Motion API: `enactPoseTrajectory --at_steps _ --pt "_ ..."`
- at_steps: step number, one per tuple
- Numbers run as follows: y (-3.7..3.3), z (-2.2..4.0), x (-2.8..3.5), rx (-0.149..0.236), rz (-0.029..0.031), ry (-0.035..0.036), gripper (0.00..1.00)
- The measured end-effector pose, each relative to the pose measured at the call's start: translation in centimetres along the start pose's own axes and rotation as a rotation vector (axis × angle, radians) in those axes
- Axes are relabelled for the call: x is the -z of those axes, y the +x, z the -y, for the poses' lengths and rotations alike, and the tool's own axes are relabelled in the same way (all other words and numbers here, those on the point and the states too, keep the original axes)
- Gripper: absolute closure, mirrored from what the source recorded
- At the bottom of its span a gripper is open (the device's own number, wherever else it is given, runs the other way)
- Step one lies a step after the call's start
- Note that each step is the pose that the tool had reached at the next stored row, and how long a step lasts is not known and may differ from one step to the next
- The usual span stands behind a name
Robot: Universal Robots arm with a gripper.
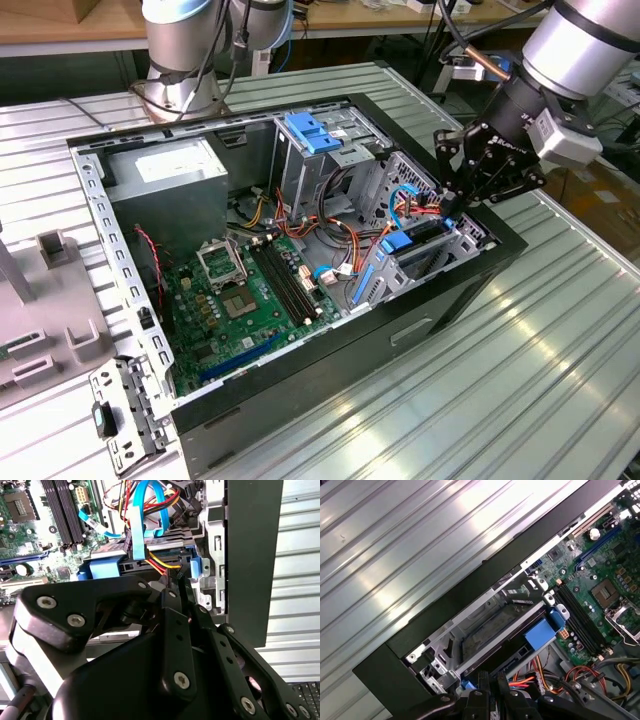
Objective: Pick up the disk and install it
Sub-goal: 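Insert the first disk wire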
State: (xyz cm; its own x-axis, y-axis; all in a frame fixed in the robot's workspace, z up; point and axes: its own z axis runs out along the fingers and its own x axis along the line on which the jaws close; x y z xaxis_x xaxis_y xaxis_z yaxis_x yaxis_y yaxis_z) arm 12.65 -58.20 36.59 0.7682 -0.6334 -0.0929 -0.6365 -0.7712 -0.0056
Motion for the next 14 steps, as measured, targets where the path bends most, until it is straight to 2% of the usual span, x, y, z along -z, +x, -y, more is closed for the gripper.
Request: enactPoseTrajectory --at_steps 14 --pt "-1.53 -1.27 -0.28 0.0 0.0001 0.0001 0.82"
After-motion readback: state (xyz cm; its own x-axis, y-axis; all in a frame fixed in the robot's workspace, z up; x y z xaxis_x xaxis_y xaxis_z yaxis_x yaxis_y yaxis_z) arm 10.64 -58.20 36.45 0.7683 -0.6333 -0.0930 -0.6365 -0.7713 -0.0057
